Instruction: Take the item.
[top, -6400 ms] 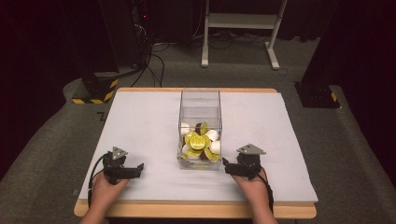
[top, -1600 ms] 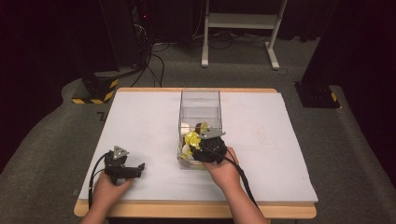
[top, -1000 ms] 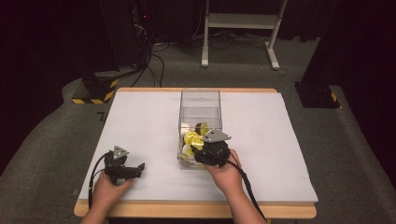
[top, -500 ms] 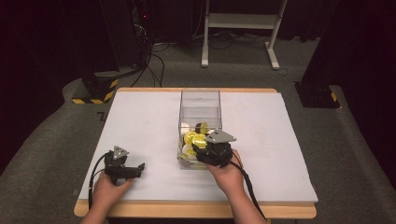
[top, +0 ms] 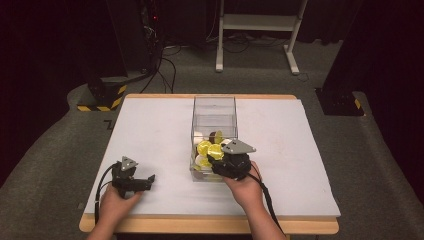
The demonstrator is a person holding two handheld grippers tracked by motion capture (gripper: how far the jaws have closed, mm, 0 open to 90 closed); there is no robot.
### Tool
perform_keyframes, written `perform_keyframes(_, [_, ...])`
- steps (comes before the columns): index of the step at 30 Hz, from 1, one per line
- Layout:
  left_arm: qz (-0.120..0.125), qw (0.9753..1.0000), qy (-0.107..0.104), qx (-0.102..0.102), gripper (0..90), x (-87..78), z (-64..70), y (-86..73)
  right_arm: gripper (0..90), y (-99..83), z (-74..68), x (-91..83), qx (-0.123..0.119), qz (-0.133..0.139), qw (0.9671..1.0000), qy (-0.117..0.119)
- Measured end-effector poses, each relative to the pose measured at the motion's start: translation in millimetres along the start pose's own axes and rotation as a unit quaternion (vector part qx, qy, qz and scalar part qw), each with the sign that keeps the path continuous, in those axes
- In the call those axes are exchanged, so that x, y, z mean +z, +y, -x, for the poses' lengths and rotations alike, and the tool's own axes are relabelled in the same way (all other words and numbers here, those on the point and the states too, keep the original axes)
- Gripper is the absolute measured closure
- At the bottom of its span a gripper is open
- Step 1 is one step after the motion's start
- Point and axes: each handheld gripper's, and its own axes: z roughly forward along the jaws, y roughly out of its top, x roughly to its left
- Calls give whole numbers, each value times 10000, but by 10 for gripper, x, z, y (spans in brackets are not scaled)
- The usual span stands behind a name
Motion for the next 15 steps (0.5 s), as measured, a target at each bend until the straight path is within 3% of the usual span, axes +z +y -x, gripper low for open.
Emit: perform_keyframes(15, [-21,10000,0,28,10,-5,-1,-1,380,27,31,-87,15,125,9999,-23])
